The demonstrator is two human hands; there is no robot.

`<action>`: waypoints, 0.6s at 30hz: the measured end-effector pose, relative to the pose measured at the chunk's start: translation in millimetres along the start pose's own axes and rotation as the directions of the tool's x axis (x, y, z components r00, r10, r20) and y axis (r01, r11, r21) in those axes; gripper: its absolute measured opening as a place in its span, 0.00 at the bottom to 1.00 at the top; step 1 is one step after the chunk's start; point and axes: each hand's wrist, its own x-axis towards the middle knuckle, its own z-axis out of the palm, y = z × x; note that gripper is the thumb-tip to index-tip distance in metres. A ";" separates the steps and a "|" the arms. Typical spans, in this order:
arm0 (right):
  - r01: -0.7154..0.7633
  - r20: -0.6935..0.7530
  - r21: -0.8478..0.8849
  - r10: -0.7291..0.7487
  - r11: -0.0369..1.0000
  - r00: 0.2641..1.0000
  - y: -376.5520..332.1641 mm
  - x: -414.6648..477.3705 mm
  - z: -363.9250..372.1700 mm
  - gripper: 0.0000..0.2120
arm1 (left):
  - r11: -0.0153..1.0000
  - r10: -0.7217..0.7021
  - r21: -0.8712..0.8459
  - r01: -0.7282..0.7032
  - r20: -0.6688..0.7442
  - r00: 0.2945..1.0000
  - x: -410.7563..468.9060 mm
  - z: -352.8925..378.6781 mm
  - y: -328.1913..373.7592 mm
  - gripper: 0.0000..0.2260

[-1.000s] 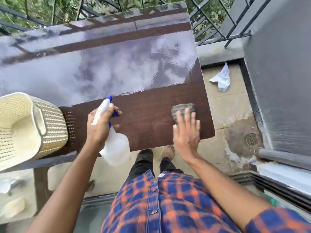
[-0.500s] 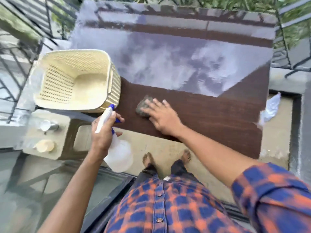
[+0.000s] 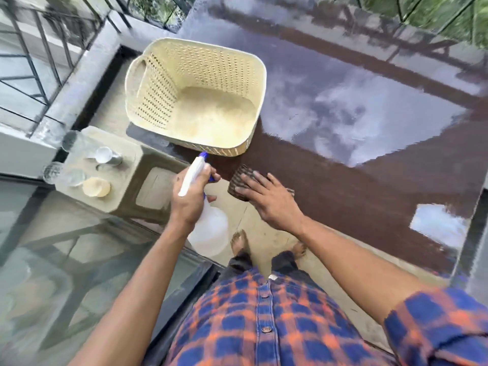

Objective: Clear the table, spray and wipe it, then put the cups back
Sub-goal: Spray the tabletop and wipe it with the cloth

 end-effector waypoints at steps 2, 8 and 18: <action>0.055 0.047 0.025 -0.056 0.998 0.997 10.1 1.9 -4.8 0.22 | 1.000 0.008 -0.015 -0.008 0.008 1.000 4.0 -4.0 3.7 0.11; -0.361 -0.032 0.163 0.371 0.918 0.928 57.8 48.8 -42.7 0.24 | 0.996 0.091 0.006 -0.091 0.059 0.994 14.0 -16.0 20.1 0.12; -0.323 -0.010 0.074 0.324 0.944 0.946 35.4 25.8 -31.6 0.24 | 0.995 0.060 -0.087 -0.045 0.170 0.984 20.7 -23.2 71.7 0.12</action>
